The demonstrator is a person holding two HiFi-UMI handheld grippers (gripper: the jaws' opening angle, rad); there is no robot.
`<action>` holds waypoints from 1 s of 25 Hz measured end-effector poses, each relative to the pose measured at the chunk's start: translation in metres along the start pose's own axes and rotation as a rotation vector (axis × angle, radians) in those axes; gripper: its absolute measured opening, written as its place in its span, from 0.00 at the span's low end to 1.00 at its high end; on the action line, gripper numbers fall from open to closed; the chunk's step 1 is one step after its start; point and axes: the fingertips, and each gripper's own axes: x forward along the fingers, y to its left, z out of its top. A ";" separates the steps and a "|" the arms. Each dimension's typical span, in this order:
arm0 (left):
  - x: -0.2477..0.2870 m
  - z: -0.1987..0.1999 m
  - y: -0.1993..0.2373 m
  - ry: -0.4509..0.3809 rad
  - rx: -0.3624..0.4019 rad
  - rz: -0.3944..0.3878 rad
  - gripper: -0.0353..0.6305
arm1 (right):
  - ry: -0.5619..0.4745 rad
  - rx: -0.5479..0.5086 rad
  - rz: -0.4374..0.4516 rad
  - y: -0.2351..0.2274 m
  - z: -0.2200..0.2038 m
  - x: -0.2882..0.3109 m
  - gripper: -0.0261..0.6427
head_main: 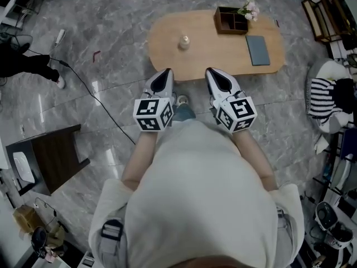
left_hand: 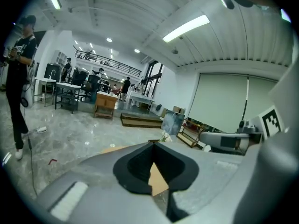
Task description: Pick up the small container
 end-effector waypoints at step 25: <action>0.150 -0.001 0.085 0.158 -0.039 -0.041 0.06 | 0.094 0.082 -0.053 -0.073 0.006 0.136 0.04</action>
